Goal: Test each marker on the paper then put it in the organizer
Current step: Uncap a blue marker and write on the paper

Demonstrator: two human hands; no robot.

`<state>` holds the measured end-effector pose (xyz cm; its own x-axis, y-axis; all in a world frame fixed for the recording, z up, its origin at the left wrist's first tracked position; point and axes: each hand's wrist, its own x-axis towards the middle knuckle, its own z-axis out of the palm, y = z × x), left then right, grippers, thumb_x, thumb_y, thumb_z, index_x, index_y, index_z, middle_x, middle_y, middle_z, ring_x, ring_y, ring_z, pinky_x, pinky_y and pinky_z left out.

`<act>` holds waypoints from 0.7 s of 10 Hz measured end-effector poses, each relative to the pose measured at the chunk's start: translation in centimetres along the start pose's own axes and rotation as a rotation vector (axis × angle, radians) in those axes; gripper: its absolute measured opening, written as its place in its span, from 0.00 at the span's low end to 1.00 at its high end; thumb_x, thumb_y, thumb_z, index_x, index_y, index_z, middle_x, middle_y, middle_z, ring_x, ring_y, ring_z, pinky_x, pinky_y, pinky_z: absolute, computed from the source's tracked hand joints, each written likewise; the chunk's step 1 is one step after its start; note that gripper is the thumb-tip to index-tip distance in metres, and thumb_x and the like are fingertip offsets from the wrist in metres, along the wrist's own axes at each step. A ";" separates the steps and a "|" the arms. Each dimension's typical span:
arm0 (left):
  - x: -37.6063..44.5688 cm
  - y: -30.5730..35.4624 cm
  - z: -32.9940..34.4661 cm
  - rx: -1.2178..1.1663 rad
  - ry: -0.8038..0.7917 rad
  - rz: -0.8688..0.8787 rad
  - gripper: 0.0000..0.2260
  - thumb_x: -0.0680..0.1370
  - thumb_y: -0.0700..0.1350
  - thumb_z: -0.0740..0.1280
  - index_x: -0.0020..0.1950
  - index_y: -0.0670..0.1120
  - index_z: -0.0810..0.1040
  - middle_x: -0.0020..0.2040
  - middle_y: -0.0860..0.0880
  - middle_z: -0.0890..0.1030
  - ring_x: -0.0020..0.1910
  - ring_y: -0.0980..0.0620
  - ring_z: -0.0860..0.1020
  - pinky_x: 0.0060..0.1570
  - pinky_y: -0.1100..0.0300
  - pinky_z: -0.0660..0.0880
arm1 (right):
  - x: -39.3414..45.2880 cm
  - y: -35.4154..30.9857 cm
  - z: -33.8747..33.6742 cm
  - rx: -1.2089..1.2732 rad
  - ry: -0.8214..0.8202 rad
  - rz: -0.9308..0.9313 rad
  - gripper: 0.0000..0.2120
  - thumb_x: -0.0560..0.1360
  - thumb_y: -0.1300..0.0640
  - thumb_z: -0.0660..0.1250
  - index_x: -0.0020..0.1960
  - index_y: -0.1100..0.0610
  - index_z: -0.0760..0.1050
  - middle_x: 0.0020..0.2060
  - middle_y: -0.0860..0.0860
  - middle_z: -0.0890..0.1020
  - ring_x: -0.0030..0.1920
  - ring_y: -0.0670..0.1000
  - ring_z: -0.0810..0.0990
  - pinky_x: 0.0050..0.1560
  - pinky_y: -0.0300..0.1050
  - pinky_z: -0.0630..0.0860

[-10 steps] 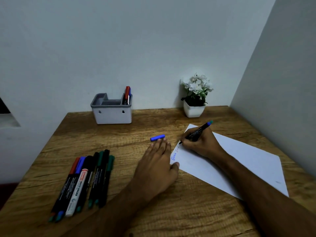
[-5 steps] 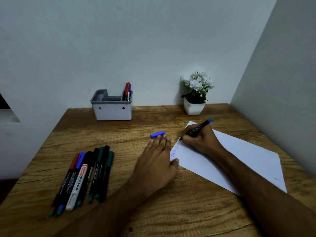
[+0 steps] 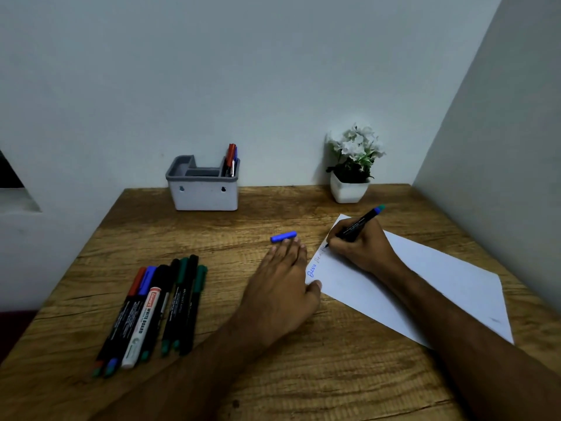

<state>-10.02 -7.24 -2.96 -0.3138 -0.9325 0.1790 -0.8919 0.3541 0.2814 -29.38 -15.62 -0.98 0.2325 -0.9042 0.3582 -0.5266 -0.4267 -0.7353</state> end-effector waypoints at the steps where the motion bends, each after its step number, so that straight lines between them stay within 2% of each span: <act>1: 0.0 0.0 -0.1 0.005 0.005 0.001 0.32 0.81 0.58 0.52 0.81 0.45 0.46 0.81 0.48 0.46 0.79 0.53 0.42 0.77 0.57 0.39 | 0.1 -0.2 0.1 0.006 0.007 0.012 0.08 0.70 0.71 0.72 0.38 0.60 0.84 0.36 0.51 0.86 0.38 0.45 0.83 0.41 0.36 0.77; 2: 0.0 0.1 -0.1 0.011 0.000 -0.002 0.32 0.81 0.58 0.52 0.81 0.45 0.47 0.81 0.48 0.46 0.79 0.53 0.42 0.77 0.57 0.39 | 0.1 0.0 0.1 -0.012 0.011 0.009 0.09 0.71 0.70 0.71 0.37 0.58 0.83 0.36 0.51 0.85 0.39 0.46 0.84 0.40 0.39 0.77; 3: 0.0 0.1 -0.2 0.012 -0.007 -0.004 0.32 0.81 0.58 0.52 0.81 0.45 0.47 0.81 0.48 0.46 0.80 0.53 0.43 0.77 0.57 0.39 | 0.2 0.2 0.2 0.002 0.040 0.026 0.05 0.71 0.69 0.71 0.41 0.61 0.84 0.39 0.55 0.86 0.42 0.52 0.85 0.44 0.46 0.79; 4: 0.0 0.1 -0.2 0.010 -0.012 -0.005 0.32 0.81 0.58 0.52 0.81 0.45 0.47 0.81 0.48 0.46 0.80 0.53 0.43 0.77 0.56 0.40 | 0.1 0.1 0.2 0.003 0.054 0.050 0.07 0.71 0.69 0.72 0.39 0.59 0.84 0.36 0.52 0.86 0.38 0.45 0.83 0.41 0.38 0.78; 5: 0.1 0.1 -0.2 0.007 -0.014 -0.007 0.33 0.81 0.58 0.53 0.81 0.45 0.47 0.81 0.48 0.46 0.80 0.52 0.43 0.77 0.56 0.40 | 0.0 0.0 0.2 0.006 0.037 0.061 0.07 0.71 0.68 0.72 0.39 0.59 0.84 0.35 0.50 0.85 0.37 0.42 0.82 0.40 0.34 0.76; 6: 0.1 0.1 -0.2 -0.010 -0.021 -0.016 0.33 0.81 0.58 0.53 0.81 0.45 0.48 0.81 0.48 0.47 0.80 0.53 0.44 0.78 0.54 0.43 | 0.0 0.0 0.1 0.003 0.042 0.058 0.06 0.71 0.69 0.71 0.38 0.60 0.83 0.34 0.54 0.84 0.36 0.45 0.81 0.37 0.40 0.76; 7: 0.1 0.1 -0.2 -0.026 0.000 -0.020 0.33 0.80 0.58 0.55 0.81 0.45 0.50 0.81 0.49 0.49 0.80 0.53 0.45 0.78 0.54 0.45 | 0.0 -0.1 0.2 0.014 0.042 0.050 0.06 0.71 0.70 0.70 0.38 0.62 0.82 0.33 0.55 0.83 0.34 0.43 0.78 0.36 0.37 0.73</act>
<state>-10.05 -7.34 -2.69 -0.2958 -0.9395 0.1725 -0.8892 0.3368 0.3096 -29.19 -15.56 -1.06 0.1719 -0.9229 0.3446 -0.5252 -0.3818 -0.7605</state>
